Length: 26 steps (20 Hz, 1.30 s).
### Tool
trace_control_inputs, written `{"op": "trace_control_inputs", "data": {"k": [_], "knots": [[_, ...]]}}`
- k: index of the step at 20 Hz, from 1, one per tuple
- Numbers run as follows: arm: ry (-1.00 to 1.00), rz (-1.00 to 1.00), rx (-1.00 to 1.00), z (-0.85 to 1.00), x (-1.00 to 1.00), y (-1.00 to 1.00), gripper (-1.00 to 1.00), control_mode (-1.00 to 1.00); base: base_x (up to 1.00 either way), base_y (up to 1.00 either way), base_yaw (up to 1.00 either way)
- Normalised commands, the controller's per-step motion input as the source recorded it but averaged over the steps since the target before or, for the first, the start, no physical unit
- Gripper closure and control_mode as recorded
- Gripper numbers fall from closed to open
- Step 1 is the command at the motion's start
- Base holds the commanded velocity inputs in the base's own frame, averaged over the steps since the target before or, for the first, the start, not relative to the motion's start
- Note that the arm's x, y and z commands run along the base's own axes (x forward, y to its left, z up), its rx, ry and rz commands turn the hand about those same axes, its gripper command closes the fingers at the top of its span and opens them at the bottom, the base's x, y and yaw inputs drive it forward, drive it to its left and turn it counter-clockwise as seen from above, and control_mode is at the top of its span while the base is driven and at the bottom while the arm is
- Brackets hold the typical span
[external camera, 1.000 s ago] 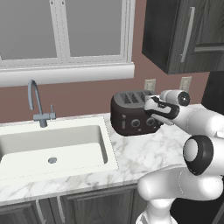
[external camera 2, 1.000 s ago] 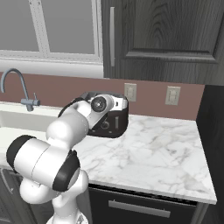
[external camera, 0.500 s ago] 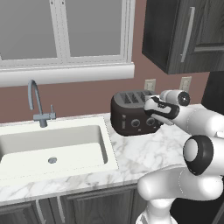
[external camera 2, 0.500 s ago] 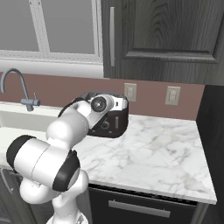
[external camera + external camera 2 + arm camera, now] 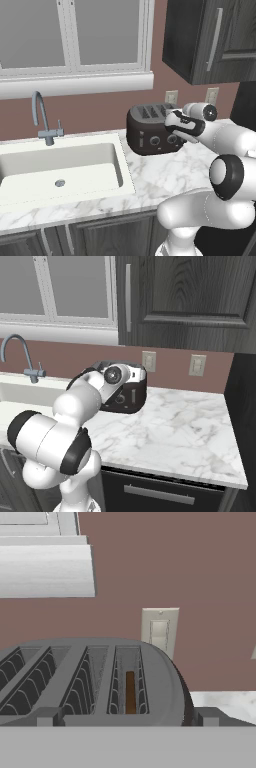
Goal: Start the toaster. Once the lever pops up, take the bread to the plate on the dining counter.
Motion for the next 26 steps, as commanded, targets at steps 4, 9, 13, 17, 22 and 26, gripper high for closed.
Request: {"op": "trace_control_inputs", "data": {"k": [4,9,13,17,22,26], "knots": [[0.0,0.0,0.0,0.0,0.0,0.0,-1.0,-1.0,0.0,0.0,0.0],[0.0,0.0,0.0,0.0,0.0,0.0,-1.0,-1.0,0.0,0.0,0.0],[0.0,0.0,0.0,0.0,0.0,0.0,-1.0,-1.0,0.0,0.0,0.0],[0.0,0.0,0.0,0.0,0.0,0.0,-1.0,-1.0,0.0,0.0,0.0],[0.0,0.0,0.0,0.0,0.0,0.0,-1.0,-1.0,0.0,0.0,0.0],[0.0,0.0,0.0,0.0,0.0,0.0,-1.0,-1.0,0.0,0.0,0.0]]}}
